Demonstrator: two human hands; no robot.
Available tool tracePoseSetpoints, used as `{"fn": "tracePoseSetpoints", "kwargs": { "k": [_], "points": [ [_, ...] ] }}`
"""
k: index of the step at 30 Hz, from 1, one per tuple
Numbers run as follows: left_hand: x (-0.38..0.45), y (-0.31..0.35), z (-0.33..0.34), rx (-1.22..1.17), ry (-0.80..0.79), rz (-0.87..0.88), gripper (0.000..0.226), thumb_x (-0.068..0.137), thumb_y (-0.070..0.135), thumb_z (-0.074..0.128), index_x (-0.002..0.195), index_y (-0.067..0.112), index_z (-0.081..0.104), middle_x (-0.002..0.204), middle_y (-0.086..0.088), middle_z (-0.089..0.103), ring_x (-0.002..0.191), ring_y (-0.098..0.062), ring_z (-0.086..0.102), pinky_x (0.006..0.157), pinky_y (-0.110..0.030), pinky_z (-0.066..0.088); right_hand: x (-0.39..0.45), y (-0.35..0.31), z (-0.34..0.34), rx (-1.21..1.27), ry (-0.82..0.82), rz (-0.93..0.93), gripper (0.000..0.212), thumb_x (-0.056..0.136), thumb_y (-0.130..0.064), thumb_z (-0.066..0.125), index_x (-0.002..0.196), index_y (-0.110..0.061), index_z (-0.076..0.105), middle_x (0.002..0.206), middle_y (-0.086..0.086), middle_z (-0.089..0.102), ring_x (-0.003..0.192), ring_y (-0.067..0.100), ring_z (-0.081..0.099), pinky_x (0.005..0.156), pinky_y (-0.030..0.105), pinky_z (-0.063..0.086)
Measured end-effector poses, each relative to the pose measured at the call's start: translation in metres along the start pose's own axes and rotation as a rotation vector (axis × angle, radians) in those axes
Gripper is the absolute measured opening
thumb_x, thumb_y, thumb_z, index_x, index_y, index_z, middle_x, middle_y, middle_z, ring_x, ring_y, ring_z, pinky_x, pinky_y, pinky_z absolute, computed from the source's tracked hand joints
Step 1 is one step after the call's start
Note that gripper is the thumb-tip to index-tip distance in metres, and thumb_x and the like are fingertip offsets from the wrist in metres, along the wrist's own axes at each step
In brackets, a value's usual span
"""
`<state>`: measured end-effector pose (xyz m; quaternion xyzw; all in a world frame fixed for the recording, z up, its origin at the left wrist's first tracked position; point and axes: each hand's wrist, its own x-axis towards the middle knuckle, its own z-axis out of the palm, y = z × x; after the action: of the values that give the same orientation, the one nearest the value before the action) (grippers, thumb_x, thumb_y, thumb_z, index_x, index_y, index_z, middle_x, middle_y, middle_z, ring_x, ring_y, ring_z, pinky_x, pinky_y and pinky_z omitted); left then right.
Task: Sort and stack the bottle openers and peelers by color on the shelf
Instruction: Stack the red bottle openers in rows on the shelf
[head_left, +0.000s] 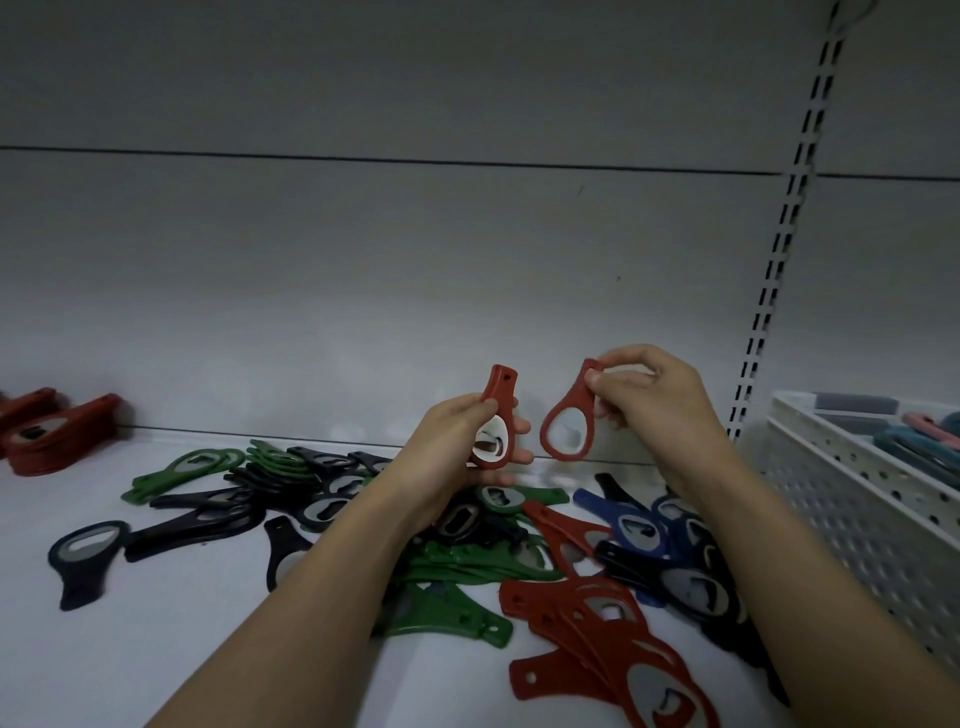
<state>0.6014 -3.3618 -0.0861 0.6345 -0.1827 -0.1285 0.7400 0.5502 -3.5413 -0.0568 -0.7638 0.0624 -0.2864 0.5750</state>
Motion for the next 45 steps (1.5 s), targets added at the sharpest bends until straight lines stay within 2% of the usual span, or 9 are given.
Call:
{"fn": "tracePoseSetpoints", "kwargs": {
  "k": [5,9,12,16,21,26,36,41,45],
  "points": [
    [-0.002,0.002,0.003,-0.009,-0.056,-0.026,0.029,0.104,0.026,0.047,0.111,0.007,0.067,0.103,-0.013,0.07,0.073,-0.018,0.072,0.054,-0.028,0.055,-0.004,-0.006,0.005,0.233,-0.134,0.08,0.011,0.093,-0.009,0.064,0.103,-0.012,0.066,0.079,0.007,0.072,0.068,0.014,0.066,0.066,0.024,0.055],
    [-0.005,0.003,0.005,0.028,-0.19,-0.012,0.03,0.101,0.028,0.053,0.12,0.007,0.062,0.112,-0.018,0.071,0.094,-0.029,0.073,0.057,-0.027,0.056,-0.01,-0.004,0.015,0.287,-0.251,0.098,0.014,0.092,-0.006,0.063,0.106,-0.008,0.065,0.086,0.011,0.073,0.071,0.016,0.068,0.068,0.023,0.056],
    [-0.004,0.001,0.004,0.026,-0.146,0.028,0.024,0.1,0.017,0.054,0.122,0.009,0.059,0.107,-0.011,0.074,0.093,-0.028,0.074,0.052,-0.023,0.053,-0.01,-0.004,0.015,0.276,-0.242,0.1,0.019,0.094,-0.006,0.061,0.112,-0.011,0.064,0.098,0.014,0.071,0.075,0.016,0.072,0.069,0.022,0.057],
    [-0.003,0.001,0.002,-0.026,-0.041,0.035,0.016,0.101,0.012,0.051,0.116,0.014,0.058,0.098,-0.007,0.076,0.079,-0.019,0.074,0.048,-0.021,0.05,-0.006,-0.001,0.005,-0.124,-0.231,0.03,0.01,0.094,-0.013,0.062,0.103,-0.016,0.067,0.096,0.009,0.07,0.063,0.011,0.064,0.062,0.023,0.054],
    [0.0,0.0,0.002,-0.07,0.003,-0.023,0.022,0.104,0.021,0.044,0.114,0.01,0.06,0.109,-0.012,0.073,0.079,-0.017,0.072,0.055,-0.024,0.054,-0.011,0.002,0.001,-0.549,-0.641,-0.025,0.016,0.087,-0.032,0.072,0.092,-0.018,0.073,0.085,-0.001,0.072,0.062,0.004,0.06,0.058,0.018,0.047],
    [0.003,0.0,0.0,-0.143,0.007,-0.052,0.027,0.105,0.02,0.044,0.119,0.004,0.062,0.114,-0.014,0.07,0.088,-0.02,0.071,0.06,-0.026,0.057,-0.013,0.005,0.005,-0.683,-0.767,0.029,0.023,0.08,-0.038,0.079,0.092,-0.018,0.073,0.083,-0.004,0.072,0.057,-0.004,0.058,0.06,0.016,0.043],
    [0.004,0.0,-0.001,-0.165,0.003,-0.048,0.023,0.106,0.019,0.042,0.11,0.008,0.061,0.108,-0.013,0.072,0.09,-0.026,0.073,0.062,-0.03,0.059,-0.012,0.007,0.005,-0.676,-0.714,0.068,0.016,0.082,-0.024,0.078,0.092,-0.013,0.071,0.081,0.0,0.072,0.061,0.004,0.063,0.057,0.017,0.047],
    [0.002,0.001,-0.001,-0.154,-0.01,-0.063,0.028,0.106,0.021,0.04,0.119,0.006,0.06,0.11,-0.013,0.073,0.086,-0.023,0.074,0.062,-0.03,0.058,-0.006,0.0,-0.006,-0.332,-0.506,0.07,0.014,0.088,-0.023,0.072,0.094,-0.012,0.067,0.075,0.005,0.073,0.064,0.014,0.062,0.061,0.028,0.049],
    [0.002,0.002,-0.002,-0.124,-0.042,-0.056,0.03,0.105,0.02,0.041,0.122,0.003,0.061,0.109,-0.014,0.074,0.086,-0.023,0.072,0.078,-0.04,0.061,-0.007,-0.005,-0.007,-0.021,-0.357,0.072,0.008,0.091,-0.013,0.067,0.098,-0.008,0.066,0.075,0.004,0.073,0.063,0.013,0.063,0.06,0.024,0.051]
  ]
}}
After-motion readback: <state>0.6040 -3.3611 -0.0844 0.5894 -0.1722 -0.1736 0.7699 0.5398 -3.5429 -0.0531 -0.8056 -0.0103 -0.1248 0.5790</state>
